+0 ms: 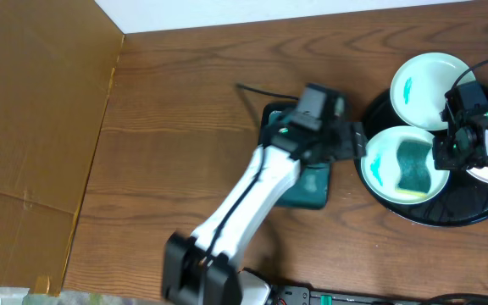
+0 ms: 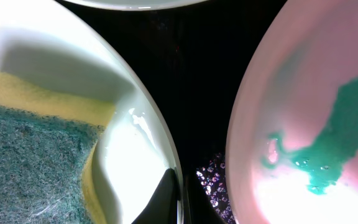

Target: Clean dirty plates on tray and stack at the side

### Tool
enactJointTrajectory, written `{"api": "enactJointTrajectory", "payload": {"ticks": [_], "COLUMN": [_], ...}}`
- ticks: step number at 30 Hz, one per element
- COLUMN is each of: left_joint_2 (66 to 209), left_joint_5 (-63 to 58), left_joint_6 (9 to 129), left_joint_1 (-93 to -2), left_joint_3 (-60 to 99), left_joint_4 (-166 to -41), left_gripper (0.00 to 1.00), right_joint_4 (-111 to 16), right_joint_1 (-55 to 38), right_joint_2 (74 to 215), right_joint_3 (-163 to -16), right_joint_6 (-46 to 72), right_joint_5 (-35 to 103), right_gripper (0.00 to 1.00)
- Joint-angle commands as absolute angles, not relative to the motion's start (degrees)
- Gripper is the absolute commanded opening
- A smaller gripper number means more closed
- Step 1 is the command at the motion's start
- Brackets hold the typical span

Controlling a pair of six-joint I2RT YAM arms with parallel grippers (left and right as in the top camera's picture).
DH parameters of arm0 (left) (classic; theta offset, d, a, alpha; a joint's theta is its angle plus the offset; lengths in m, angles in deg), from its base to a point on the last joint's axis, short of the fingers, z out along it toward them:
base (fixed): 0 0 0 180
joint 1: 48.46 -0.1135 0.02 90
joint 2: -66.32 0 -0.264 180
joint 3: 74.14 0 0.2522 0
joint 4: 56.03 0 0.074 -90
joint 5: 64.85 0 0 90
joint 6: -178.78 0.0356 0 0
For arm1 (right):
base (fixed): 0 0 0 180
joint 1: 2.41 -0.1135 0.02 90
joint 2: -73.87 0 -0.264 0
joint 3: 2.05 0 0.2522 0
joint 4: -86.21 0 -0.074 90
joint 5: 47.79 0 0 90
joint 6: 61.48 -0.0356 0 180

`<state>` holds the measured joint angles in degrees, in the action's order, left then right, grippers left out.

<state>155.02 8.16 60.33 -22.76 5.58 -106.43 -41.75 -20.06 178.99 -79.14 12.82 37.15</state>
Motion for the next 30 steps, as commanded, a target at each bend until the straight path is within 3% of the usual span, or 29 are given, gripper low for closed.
{"api": "enactJointTrajectory", "payload": {"ticks": [1,10,17,21,30], "left_joint_2": [159.8,166.7,167.4,168.9,172.2], "left_joint_5": [1.6,-1.7,14.4,18.0,20.1], "left_joint_6": [61.1,62.4,58.5,58.4,52.6], "left_joint_1": [-20.6,-14.8,-9.8,-7.2,-5.3], "left_joint_3": [5.5,5.5,5.5,5.5,5.5], "left_joint_4": [-104.9,-96.4,-92.4,-89.6,-86.9], "left_gripper": [0.81,0.76,0.71,0.66,0.65], "right_joint_4": [-42.1,-41.9,-41.7,-41.7,-41.3], "right_joint_1": [-20.5,-20.5,-20.5,-20.5,-20.5], "right_joint_2": [179.3,179.3,179.3,179.3,179.3], "right_joint_3": [-79.8,-79.8,-79.8,-79.8,-79.8], "right_joint_6": [12.9,12.9,12.9,12.9,12.9], "right_joint_5": [36.1,36.1,35.9,35.9,35.9], "right_gripper": [0.01,0.01,0.01,0.01,0.01]}}
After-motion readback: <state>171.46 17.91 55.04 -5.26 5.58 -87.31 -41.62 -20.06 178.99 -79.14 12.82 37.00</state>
